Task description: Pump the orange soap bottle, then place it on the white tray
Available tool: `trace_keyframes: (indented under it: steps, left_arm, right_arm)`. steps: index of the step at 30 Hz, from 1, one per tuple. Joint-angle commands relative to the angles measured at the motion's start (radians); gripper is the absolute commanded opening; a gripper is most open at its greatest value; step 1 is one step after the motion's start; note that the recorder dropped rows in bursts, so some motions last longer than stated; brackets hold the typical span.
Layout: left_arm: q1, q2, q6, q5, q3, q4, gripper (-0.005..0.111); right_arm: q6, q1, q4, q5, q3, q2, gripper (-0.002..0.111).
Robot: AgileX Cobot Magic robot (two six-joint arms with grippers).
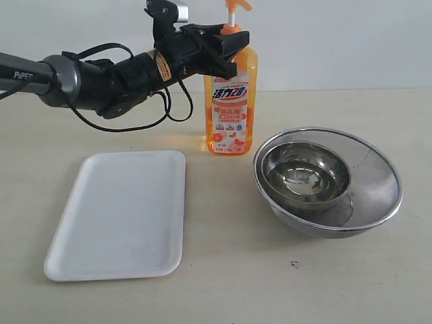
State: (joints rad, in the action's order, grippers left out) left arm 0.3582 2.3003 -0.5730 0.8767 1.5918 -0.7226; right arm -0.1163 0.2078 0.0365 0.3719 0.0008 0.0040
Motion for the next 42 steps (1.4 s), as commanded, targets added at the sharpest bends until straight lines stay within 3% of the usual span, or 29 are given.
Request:
trace_keyframes:
  steps: [1,5,13,33,42]
  left_arm:
    - [0.001,0.004,0.017,-0.038,0.002,0.003,0.020]
    - [0.001,0.004,0.041,-0.038,0.002,0.001,0.005]
    - [0.001,-0.013,0.039,-0.069,0.002,-0.027,0.005]
    - [0.001,-0.151,-0.174,-0.179,-0.001,-0.210,0.005]
    - [0.001,-0.278,-0.204,-0.276,-0.134,-0.158,0.005]
  right_arm:
    - [0.002,-0.007,0.000,-0.007,-0.001,-0.004,0.088]
    - [0.002,-0.007,0.000,-0.007,-0.001,-0.004,0.088]
    - [0.002,-0.007,0.000,-0.007,-0.001,-0.004,0.088]
    - [0.002,-0.007,0.000,-0.004,-0.001,-0.004,0.088]
    - [0.002,-0.007,0.000,-0.004,-0.001,-0.004,0.088]
